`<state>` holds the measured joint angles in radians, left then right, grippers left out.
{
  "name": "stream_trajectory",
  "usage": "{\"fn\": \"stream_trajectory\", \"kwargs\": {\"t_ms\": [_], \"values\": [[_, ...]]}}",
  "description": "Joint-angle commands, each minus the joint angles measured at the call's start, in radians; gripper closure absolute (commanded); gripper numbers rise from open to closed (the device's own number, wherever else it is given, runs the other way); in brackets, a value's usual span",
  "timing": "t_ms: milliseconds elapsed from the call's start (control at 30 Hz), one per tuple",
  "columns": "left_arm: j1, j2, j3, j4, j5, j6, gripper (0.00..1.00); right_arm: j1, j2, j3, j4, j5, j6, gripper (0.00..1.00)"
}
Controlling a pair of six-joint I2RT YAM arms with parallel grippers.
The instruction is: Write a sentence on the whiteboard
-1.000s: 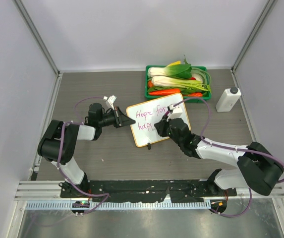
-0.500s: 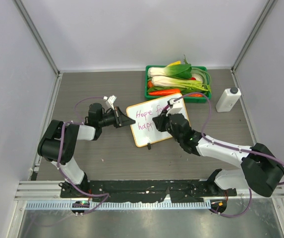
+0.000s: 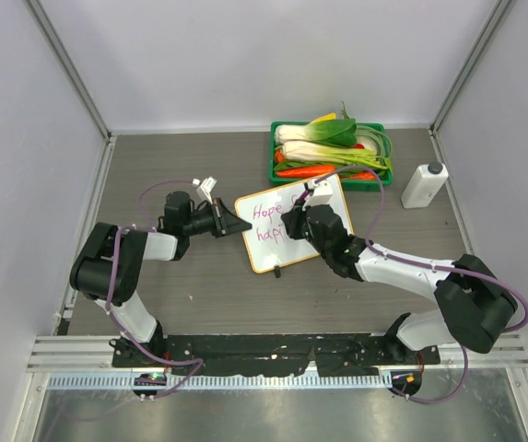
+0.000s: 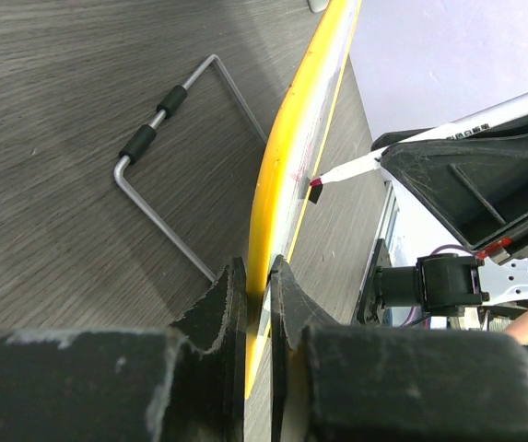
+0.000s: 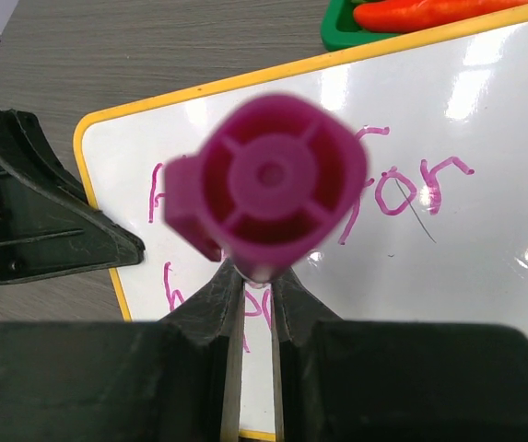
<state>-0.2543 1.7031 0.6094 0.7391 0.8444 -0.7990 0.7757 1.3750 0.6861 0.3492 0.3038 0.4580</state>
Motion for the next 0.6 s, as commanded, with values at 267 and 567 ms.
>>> {"fn": "stream_trajectory", "kwargs": {"t_ms": [267, 567], "values": [[-0.003, 0.024, -0.019, -0.161, -0.111, 0.083, 1.00, 0.000, -0.007, -0.022, 0.019, 0.034, -0.007, 0.99], [-0.002, 0.024, -0.017, -0.161, -0.114, 0.083, 1.00, -0.003, -0.031, -0.023, -0.009, 0.092, -0.005, 0.99]]}}
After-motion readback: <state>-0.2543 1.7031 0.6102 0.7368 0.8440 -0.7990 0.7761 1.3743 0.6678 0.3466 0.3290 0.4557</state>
